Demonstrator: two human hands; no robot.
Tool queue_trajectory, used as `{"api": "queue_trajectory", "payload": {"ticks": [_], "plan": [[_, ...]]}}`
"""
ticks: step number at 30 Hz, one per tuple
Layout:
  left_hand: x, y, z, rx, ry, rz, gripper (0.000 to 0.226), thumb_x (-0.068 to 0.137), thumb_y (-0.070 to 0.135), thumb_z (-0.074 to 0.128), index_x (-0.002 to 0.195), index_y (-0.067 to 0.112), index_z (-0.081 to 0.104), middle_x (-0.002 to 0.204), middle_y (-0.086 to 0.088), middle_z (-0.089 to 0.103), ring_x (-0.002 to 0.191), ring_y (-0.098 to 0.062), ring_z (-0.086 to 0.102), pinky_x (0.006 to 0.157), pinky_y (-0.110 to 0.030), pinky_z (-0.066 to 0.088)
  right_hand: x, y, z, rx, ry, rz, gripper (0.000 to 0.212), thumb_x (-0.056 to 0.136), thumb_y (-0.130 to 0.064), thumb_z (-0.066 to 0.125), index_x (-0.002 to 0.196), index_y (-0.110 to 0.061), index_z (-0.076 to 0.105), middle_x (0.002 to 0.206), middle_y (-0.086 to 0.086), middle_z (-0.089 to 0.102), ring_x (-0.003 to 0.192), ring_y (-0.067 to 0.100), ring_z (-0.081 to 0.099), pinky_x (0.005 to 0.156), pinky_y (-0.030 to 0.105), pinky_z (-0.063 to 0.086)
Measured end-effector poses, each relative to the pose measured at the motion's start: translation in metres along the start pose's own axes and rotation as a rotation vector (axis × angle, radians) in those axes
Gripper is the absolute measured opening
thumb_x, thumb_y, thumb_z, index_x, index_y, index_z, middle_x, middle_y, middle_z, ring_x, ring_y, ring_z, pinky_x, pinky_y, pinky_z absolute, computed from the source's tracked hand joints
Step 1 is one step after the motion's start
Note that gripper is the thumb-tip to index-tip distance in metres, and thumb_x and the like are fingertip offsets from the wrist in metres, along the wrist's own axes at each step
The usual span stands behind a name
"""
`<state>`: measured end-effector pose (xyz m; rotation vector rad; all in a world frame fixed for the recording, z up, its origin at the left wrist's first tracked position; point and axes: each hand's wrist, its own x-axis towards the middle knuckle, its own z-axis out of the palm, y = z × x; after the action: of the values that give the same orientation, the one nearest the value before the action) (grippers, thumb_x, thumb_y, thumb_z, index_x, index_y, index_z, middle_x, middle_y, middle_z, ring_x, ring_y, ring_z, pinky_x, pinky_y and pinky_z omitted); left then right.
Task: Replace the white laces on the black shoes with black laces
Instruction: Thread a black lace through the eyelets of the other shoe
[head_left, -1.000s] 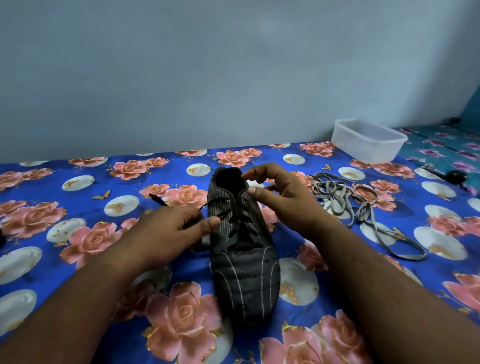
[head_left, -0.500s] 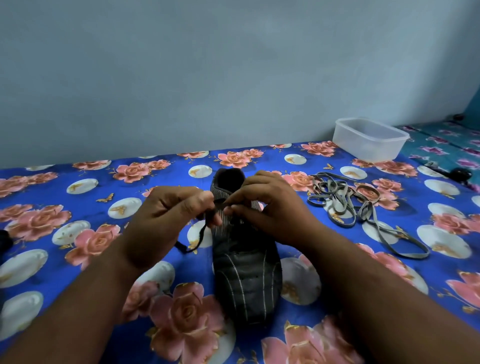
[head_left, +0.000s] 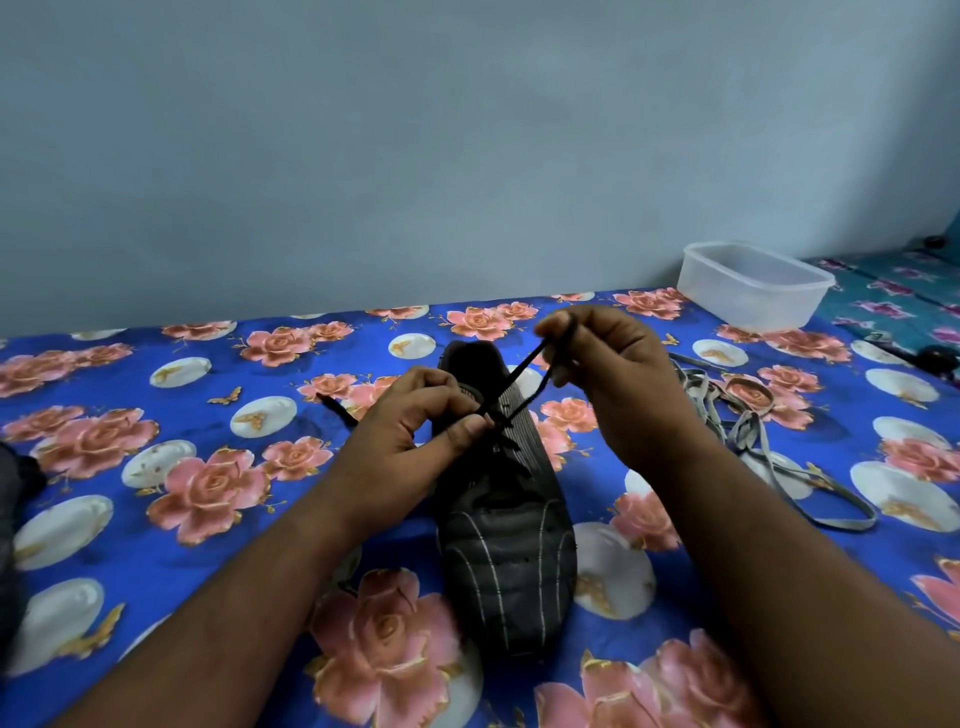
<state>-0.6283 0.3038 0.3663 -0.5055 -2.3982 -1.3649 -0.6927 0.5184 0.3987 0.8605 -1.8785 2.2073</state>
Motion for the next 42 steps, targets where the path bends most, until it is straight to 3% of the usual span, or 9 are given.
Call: {"api": "queue_trajectory", "payload": {"ticks": [13, 17, 20, 23, 25, 29, 31, 39, 42], "plan": [[-0.001, 0.004, 0.002, -0.010, 0.012, -0.005, 0.011, 0.088, 0.040, 0.068, 0.084, 0.031, 0.074, 0.098, 0.012, 0.056, 0.097, -0.010, 0.058, 0.081, -0.006, 0.035, 0.019, 0.016, -0.071, 0.110, 0.521, 0.406, 0.021, 0.095, -0.039, 0.067, 0.094, -0.020, 0.074, 0.074, -0.009, 0.065, 0.058, 0.010, 0.046, 0.054, 0.024, 0.042], [-0.001, 0.005, 0.004, -0.012, 0.027, -0.011, 0.013, 0.088, 0.040, 0.066, 0.085, 0.031, 0.073, 0.099, 0.009, 0.057, 0.097, -0.010, 0.057, 0.083, -0.008, 0.037, 0.020, 0.020, -0.080, 0.169, 0.593, 0.527, 0.016, 0.096, -0.022, 0.068, 0.110, -0.015, 0.070, 0.086, 0.000, 0.070, 0.058, 0.012, 0.048, 0.053, 0.025, 0.046], [0.000, 0.005, 0.008, 0.022, 0.061, -0.009, 0.021, 0.089, 0.046, 0.063, 0.091, 0.028, 0.075, 0.102, 0.009, 0.058, 0.102, -0.011, 0.058, 0.088, -0.012, 0.040, 0.019, 0.021, -0.082, -0.165, 0.612, 0.479, 0.045, 0.093, 0.002, 0.062, 0.130, -0.022, 0.056, 0.108, 0.008, 0.065, 0.071, 0.022, 0.059, 0.065, 0.038, 0.053], [0.001, 0.006, 0.011, 0.035, 0.090, -0.004, 0.021, 0.089, 0.043, 0.062, 0.096, 0.027, 0.074, 0.104, 0.009, 0.059, 0.104, -0.011, 0.059, 0.089, -0.013, 0.041, 0.016, 0.021, -0.071, -0.951, 0.477, 0.243, 0.064, 0.080, 0.006, 0.057, 0.132, -0.031, 0.057, 0.132, 0.004, 0.054, 0.116, 0.029, 0.054, 0.091, 0.046, 0.049], [0.001, 0.006, 0.013, 0.054, 0.103, 0.023, 0.020, 0.090, 0.044, 0.062, 0.096, 0.029, 0.073, 0.101, 0.012, 0.059, 0.100, -0.011, 0.059, 0.089, -0.017, 0.043, 0.013, 0.017, -0.054, -1.163, 0.314, 0.088, 0.060, 0.077, 0.000, 0.058, 0.124, -0.037, 0.063, 0.130, -0.004, 0.057, 0.126, 0.025, 0.044, 0.101, 0.048, 0.041], [0.002, 0.005, 0.014, 0.091, 0.132, 0.065, 0.025, 0.089, 0.050, 0.059, 0.097, 0.031, 0.072, 0.099, 0.015, 0.059, 0.097, -0.009, 0.059, 0.089, -0.032, 0.048, 0.004, 0.009, -0.019, -0.830, -0.192, -0.179, 0.024, 0.094, -0.033, 0.056, 0.113, -0.038, 0.071, 0.114, -0.018, 0.062, 0.119, 0.004, 0.047, 0.106, 0.030, 0.034], [0.003, 0.005, 0.014, 0.122, 0.142, 0.072, 0.027, 0.090, 0.052, 0.058, 0.098, 0.031, 0.074, 0.099, 0.014, 0.059, 0.098, -0.011, 0.059, 0.088, -0.040, 0.049, 0.000, 0.010, -0.005, -0.838, -0.318, -0.225, 0.030, 0.098, -0.047, 0.051, 0.111, -0.034, 0.074, 0.112, -0.016, 0.064, 0.116, 0.009, 0.049, 0.103, 0.031, 0.035], [0.002, 0.009, 0.014, 0.229, 0.149, 0.057, 0.029, 0.086, 0.056, 0.059, 0.093, 0.033, 0.076, 0.097, 0.008, 0.056, 0.101, -0.015, 0.055, 0.087, -0.039, 0.046, 0.000, 0.012, -0.005, -0.796, -0.417, -0.221, 0.003, 0.094, -0.048, 0.060, 0.093, -0.045, 0.059, 0.097, -0.009, 0.068, 0.100, 0.011, 0.051, 0.093, 0.031, 0.041], [0.000, 0.010, 0.014, 0.190, 0.151, 0.020, 0.027, 0.082, 0.056, 0.061, 0.089, 0.034, 0.076, 0.098, 0.009, 0.056, 0.103, -0.014, 0.056, 0.090, -0.038, 0.046, 0.000, 0.011, -0.009, -0.725, -0.451, -0.118, 0.013, 0.095, -0.039, 0.065, 0.087, -0.046, 0.059, 0.092, -0.016, 0.065, 0.099, 0.009, 0.055, 0.093, 0.033, 0.043]]}}
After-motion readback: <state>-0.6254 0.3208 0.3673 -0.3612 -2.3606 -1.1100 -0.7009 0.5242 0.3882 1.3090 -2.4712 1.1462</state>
